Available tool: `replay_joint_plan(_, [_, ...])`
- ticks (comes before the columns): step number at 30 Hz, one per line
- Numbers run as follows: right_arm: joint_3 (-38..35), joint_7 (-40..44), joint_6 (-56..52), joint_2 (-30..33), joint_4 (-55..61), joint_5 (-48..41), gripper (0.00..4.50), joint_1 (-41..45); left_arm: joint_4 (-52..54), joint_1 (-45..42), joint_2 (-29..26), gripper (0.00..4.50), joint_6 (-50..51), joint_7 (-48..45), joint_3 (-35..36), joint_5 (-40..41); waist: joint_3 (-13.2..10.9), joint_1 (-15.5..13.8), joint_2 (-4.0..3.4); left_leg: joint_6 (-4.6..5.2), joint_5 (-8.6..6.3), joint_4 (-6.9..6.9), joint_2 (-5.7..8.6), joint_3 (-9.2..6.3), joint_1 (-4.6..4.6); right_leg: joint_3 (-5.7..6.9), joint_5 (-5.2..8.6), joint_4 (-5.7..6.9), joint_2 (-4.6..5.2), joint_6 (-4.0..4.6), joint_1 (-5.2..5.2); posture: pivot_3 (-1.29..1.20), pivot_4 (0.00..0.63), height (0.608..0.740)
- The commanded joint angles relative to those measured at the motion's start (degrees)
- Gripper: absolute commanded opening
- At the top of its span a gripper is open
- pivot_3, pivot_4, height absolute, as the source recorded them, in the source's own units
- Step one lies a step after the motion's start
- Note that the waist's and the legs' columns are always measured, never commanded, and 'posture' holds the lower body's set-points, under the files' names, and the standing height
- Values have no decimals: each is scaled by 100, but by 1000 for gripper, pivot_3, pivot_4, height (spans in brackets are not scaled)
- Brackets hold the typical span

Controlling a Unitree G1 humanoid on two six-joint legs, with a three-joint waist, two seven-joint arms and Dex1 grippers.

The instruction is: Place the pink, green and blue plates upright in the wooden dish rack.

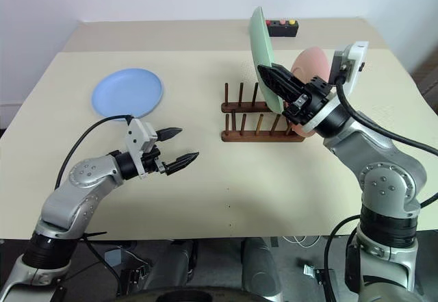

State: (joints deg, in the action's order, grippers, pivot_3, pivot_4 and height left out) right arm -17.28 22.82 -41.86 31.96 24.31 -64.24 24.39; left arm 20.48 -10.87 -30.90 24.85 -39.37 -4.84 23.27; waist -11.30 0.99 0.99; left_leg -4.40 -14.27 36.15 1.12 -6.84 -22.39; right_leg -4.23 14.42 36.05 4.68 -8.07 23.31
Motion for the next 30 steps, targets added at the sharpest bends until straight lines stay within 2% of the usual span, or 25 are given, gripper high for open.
replay_joint_plan(1, [-85, -31, 45, -70, 65, -202, 0, 101, 202, -22, 18, 4342, -31, -7, 38, -22, 0, 0, 0, 0, 0, 0, 0, 0, 0, 0, 0, 0, 0, 0, 0, 0, 150, 740])
replay_joint_plan(30, [-159, -657, -143, -301, -249, -914, 0, -15, 243, -52, 141, 4342, -75, -67, 96, 51, 0, 2, -1, 1, 0, 0, 0, 0, 0, 0, 0, -1, 0, 0, 0, 0, 150, 740])
